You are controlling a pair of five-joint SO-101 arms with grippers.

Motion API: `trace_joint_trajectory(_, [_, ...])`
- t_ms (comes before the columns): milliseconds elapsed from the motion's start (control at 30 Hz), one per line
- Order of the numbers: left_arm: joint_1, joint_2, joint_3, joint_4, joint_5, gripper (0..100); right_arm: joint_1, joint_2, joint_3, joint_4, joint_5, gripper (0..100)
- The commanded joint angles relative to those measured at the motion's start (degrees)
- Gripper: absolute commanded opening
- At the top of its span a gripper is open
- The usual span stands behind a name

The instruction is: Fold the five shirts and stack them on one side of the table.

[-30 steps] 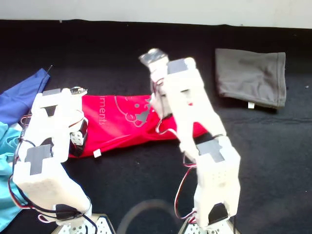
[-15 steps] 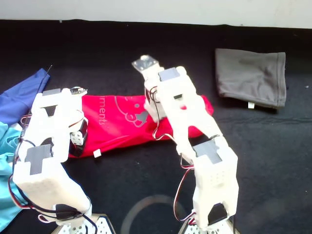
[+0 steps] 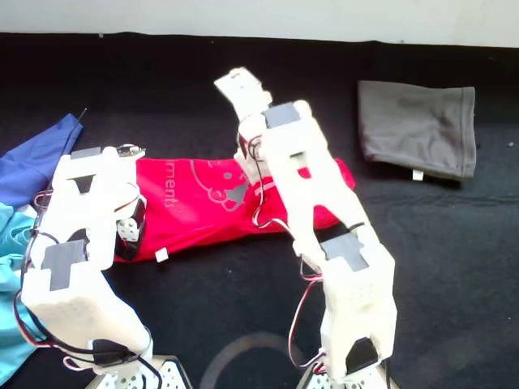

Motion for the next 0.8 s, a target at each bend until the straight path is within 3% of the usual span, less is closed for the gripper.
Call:
trace_joint_trajectory(0, [-1.19, 1.01, 0.04, -1.41, -0.35, 1, -0.31, -5.41, -5.85, 9.89, 2.73, 0.5])
trace_joint_trajectory(133, [-1.19, 1.01, 0.04, -1.41, -0.35, 1, -0.48, -5.14, -4.35, 17.98, 10.81, 0.5])
trace_joint_trajectory(267, [-1.19, 1.01, 0.04, -1.49, -0.35, 1, -1.27, -2.51, 1.01, 18.59, 12.4, 0.5])
trace_joint_trajectory(600, [-1.19, 1.01, 0.04, -1.49, -0.35, 1, -1.27, 6.29, -0.31, 1.71, 12.04, 0.5])
trace_joint_trajectory(767, [-1.19, 1.1, 0.13, -1.41, -0.35, 1, -1.54, 6.37, -5.14, 0.4, 12.04, 0.5])
